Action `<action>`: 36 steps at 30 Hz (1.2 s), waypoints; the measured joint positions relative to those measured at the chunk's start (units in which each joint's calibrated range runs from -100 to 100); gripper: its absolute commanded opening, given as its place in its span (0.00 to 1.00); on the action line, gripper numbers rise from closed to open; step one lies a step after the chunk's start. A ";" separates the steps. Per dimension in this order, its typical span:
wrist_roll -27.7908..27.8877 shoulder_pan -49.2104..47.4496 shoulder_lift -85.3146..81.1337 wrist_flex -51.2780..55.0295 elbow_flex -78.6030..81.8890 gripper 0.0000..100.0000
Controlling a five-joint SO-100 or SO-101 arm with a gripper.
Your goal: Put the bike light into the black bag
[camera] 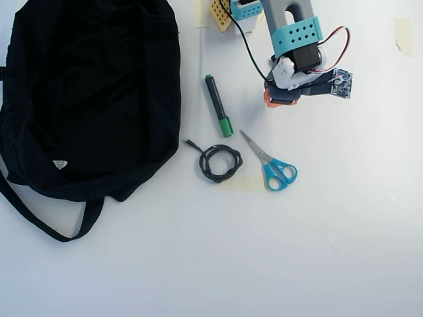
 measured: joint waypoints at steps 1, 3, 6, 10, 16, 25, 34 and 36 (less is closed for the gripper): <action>-0.68 -0.37 0.00 1.72 -1.49 0.02; -1.95 -1.10 0.00 5.58 -4.32 0.02; -4.05 -1.91 0.00 10.73 -8.18 0.02; -5.32 -2.87 0.00 15.11 -12.26 0.02; -8.79 -3.67 -0.17 17.95 -15.57 0.02; -13.04 -3.67 -8.88 18.03 -15.57 0.02; -22.22 -3.45 -14.53 18.03 -20.05 0.02; -24.32 -2.72 -14.94 18.12 -21.54 0.02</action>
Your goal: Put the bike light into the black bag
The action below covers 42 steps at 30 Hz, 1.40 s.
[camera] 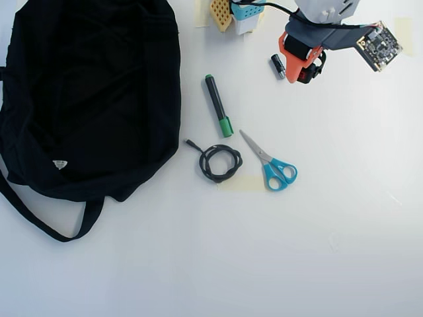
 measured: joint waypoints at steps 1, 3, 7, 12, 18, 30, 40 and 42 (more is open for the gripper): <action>-1.17 0.66 0.00 0.00 -0.79 0.02; -3.91 2.28 -0.33 0.09 -2.12 0.02; -11.38 4.78 -1.91 -1.20 -5.19 0.02; -14.65 8.89 -2.66 -3.95 -5.82 0.02; -20.32 12.64 -2.66 -10.91 -5.42 0.02; -21.10 29.02 -2.57 -17.52 -0.94 0.02; -15.68 44.31 -2.57 -24.82 2.83 0.02; -14.55 47.47 -2.66 -28.17 5.11 0.02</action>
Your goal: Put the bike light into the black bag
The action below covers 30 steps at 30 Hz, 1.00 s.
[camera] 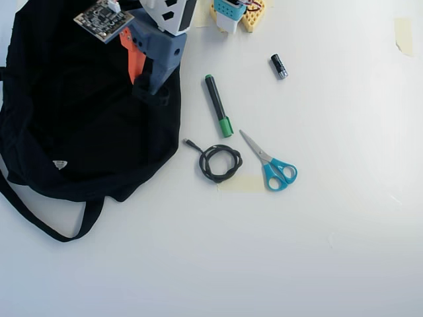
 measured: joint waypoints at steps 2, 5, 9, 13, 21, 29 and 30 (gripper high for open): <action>0.59 3.09 0.17 -2.23 2.04 0.02; 1.12 9.26 0.17 -6.70 5.11 0.02; 2.64 19.91 0.25 -17.26 11.40 0.02; 3.47 29.32 9.71 -28.77 12.66 0.02; 2.05 33.43 22.33 -31.34 12.66 0.19; 1.37 27.85 9.22 -17.43 12.58 0.27; 1.37 26.89 6.89 -15.89 12.58 0.27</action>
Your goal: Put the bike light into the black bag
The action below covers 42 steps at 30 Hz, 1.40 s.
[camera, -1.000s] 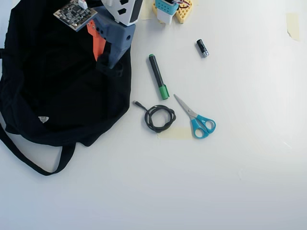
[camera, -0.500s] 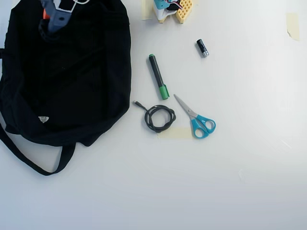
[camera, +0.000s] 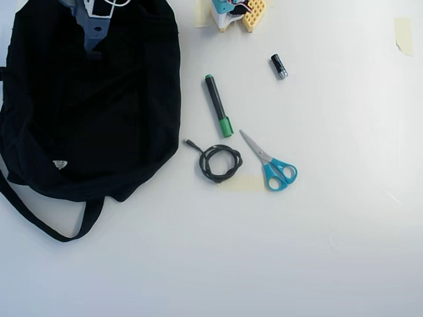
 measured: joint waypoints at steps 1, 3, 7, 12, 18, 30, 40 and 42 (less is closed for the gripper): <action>0.00 -2.72 -4.65 3.86 0.00 0.27; -0.10 -7.94 -10.29 8.24 -0.08 0.26; -3.57 -27.63 -31.88 14.51 -0.16 0.03; -4.10 -38.94 -50.64 14.60 10.30 0.02; -4.00 -46.88 -53.80 14.60 22.80 0.02; 1.81 -50.48 -56.54 9.88 46.93 0.02; 2.64 -53.20 -78.87 9.62 69.73 0.02; 2.64 -53.20 -85.43 9.62 75.79 0.02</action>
